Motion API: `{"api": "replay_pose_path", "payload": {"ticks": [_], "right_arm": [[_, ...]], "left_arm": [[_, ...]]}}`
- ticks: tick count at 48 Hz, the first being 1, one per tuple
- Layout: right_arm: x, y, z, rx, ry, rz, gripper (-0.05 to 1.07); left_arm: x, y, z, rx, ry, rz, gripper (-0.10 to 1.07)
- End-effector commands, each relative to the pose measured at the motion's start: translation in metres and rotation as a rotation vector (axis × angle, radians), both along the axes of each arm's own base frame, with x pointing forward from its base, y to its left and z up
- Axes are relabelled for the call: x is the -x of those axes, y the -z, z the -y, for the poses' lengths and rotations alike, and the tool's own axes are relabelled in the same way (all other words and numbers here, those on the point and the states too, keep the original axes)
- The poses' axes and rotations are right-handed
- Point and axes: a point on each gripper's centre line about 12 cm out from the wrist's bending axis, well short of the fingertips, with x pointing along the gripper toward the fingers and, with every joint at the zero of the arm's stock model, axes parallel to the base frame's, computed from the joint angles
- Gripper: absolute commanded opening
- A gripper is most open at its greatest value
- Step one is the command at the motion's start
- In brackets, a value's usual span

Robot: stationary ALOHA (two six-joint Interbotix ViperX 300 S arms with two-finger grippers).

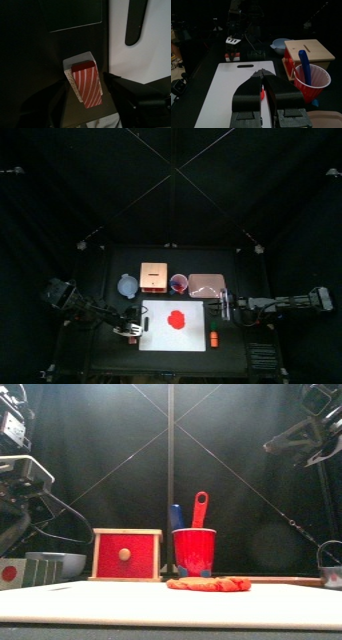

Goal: Drop salmon sushi on plate

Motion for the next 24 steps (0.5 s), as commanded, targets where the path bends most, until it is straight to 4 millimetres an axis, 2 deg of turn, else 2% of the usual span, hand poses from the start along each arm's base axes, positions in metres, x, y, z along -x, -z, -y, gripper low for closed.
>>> {"api": "replay_pose_path", "payload": {"ticks": [1,8,13,24], "right_arm": [[-0.002,-0.003,-0.001,0.0,-0.005,0.009,0.01],[-0.002,-0.003,-0.001,0.001,-0.005,0.009,0.01],[-0.002,-0.003,-0.001,0.0,-0.005,0.009,0.01],[-0.002,-0.002,0.0,0.0,-0.002,0.006,0.01]], "left_arm": [[-0.005,-0.002,0.001,0.004,-0.003,0.015,0.75],[-0.006,-0.001,-0.001,-0.006,0.003,0.016,0.57],[-0.008,-0.007,-0.003,-0.028,0.036,0.046,0.54],[-0.022,-0.055,-0.011,-0.111,0.174,0.257,0.54]]}}
